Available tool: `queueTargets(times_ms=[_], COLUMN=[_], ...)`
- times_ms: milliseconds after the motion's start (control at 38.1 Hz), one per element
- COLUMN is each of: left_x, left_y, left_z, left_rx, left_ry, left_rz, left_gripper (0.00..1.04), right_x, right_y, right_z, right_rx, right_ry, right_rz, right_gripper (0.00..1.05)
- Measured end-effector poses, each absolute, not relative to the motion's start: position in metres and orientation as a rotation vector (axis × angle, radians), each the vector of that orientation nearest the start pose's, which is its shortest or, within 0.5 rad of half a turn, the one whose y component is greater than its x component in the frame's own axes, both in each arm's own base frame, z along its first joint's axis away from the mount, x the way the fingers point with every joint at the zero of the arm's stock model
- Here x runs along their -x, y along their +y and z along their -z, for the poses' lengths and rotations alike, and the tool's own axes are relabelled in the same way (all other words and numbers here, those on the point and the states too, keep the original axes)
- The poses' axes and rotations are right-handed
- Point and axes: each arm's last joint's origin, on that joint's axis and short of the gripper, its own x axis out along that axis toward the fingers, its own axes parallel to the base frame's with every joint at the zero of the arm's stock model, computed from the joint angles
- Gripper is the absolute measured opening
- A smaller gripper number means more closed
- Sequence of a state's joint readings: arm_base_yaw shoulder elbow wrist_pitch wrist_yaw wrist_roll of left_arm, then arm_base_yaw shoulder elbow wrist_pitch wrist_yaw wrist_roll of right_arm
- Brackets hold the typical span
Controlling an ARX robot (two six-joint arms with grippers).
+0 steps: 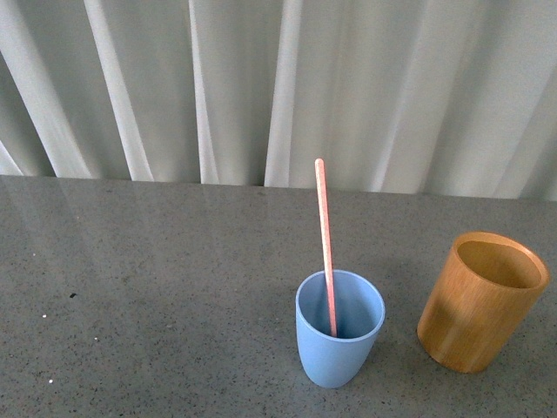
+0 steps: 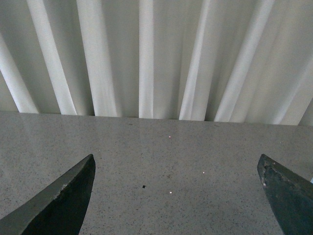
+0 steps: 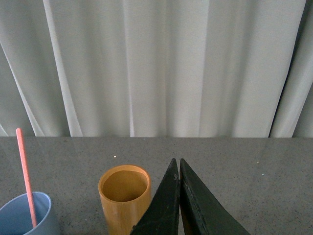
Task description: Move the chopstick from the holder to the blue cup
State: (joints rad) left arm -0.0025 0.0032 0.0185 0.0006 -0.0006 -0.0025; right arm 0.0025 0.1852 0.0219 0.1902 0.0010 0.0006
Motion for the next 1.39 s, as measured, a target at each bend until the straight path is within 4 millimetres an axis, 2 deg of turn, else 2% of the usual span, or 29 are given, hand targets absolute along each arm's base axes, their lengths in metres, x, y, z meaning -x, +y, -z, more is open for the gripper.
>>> queueTargets(times_ms=[184,473,631,867,1025,1104,1393], left_x=[-0.097,-0.097,-0.097,-0.097,-0.097,-0.097,-0.097], left_y=[0.000,0.000,0.000,0.000,0.000,0.000,0.000], left_z=[-0.170,-0.170,-0.170,-0.170,-0.170,-0.170,-0.170], left_rx=[0.003,0.003,0.003,0.003,0.003,0.003,0.003], left_ry=[-0.016,-0.017,-0.017,-0.017,-0.017,-0.017,-0.017], left_rz=[0.001,0.001,0.002,0.002,0.002,0.002,0.002], left_gripper=[0.98,0.98,0.98,0.98,0.98,0.98,0.98], right_x=[-0.097,-0.097,-0.097,-0.097,-0.097,-0.097,-0.097], right_y=[0.000,0.000,0.000,0.000,0.000,0.000,0.000], right_z=[-0.171,-0.171,-0.171,-0.171,-0.171,-0.171,-0.171], right_rx=[-0.001,0.001,0.000,0.000,-0.001,-0.001,-0.001], right_ry=[-0.019,-0.020,-0.020,-0.020,-0.020,-0.020,-0.020], right_rz=[-0.002,-0.002,-0.001,-0.001,-0.001,-0.002,-0.001], right_gripper=[0.01,0.02,0.32,0.65,0.97,0.94,0.95])
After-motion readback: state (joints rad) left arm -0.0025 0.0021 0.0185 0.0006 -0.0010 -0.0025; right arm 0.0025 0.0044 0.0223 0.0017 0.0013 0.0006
